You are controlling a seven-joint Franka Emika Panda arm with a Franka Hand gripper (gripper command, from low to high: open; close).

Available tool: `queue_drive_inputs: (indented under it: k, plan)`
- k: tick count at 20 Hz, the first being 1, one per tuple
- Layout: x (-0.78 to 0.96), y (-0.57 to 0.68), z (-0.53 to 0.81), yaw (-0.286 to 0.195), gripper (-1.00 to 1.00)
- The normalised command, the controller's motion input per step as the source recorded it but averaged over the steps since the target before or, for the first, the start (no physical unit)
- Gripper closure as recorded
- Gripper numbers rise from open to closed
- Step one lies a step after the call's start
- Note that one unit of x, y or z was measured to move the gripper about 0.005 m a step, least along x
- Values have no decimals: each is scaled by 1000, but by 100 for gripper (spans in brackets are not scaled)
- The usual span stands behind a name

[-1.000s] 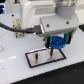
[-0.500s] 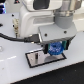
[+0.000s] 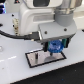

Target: Insert the blue gear onto the right peg, followed by the red gear

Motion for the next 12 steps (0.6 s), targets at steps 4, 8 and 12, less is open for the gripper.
queue_drive_inputs:
  k: [4,8,12]
  plan:
    - [167,-198,-75,0,100]
    - [131,-142,-119,0,100]
    - [238,-91,118,0,100]
